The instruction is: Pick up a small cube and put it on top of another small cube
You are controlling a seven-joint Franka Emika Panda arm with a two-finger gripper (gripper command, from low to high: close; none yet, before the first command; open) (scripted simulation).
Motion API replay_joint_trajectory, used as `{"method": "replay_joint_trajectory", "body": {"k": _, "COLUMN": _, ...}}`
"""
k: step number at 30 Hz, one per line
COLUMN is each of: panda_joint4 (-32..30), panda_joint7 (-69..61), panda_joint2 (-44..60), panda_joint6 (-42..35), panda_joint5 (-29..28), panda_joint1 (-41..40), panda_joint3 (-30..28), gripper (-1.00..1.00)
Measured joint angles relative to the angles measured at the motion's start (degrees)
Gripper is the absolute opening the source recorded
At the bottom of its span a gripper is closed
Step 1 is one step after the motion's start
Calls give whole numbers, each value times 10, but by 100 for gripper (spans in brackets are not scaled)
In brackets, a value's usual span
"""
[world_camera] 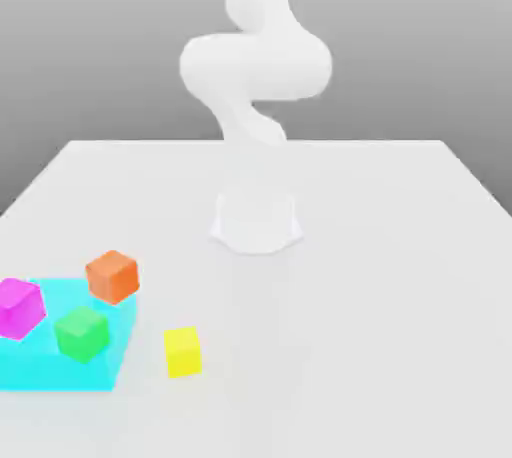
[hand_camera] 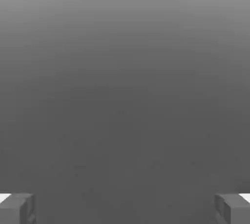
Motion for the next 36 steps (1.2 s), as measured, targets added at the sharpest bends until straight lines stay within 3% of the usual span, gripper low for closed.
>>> {"method": "replay_joint_trajectory", "body": {"k": 11, "panda_joint4": -154, "panda_joint7": 269, "panda_joint2": 235, "panda_joint6": 163, "panda_joint5": 23, "panda_joint1": -107, "panda_joint3": 30, "gripper": 0}}
{"method": "replay_joint_trajectory", "body": {"k": 19, "panda_joint4": -264, "panda_joint7": 488, "panda_joint2": 401, "panda_joint6": 279, "panda_joint5": -2, "panda_joint1": -163, "panda_joint3": 24, "gripper": 0}}
{"method": "replay_joint_trajectory", "body": {"k": 27, "panda_joint4": -256, "panda_joint7": 537, "panda_joint2": 567, "panda_joint6": 409, "panda_joint5": -23, "panda_joint1": -151, "panda_joint3": 0, "gripper": 0}}
{"method": "replay_joint_trajectory", "body": {"k": 28, "panda_joint4": -254, "panda_joint7": 538, "panda_joint2": 579, "panda_joint6": 419, "panda_joint5": -23, "panda_joint1": -150, "panda_joint3": -1, "gripper": -100}}
{"method": "replay_joint_trajectory", "body": {"k": 36, "panda_joint4": -257, "panda_joint7": 539, "panda_joint2": 564, "panda_joint6": 408, "panda_joint5": -24, "panda_joint1": -151, "panda_joint3": 0, "gripper": -100}}
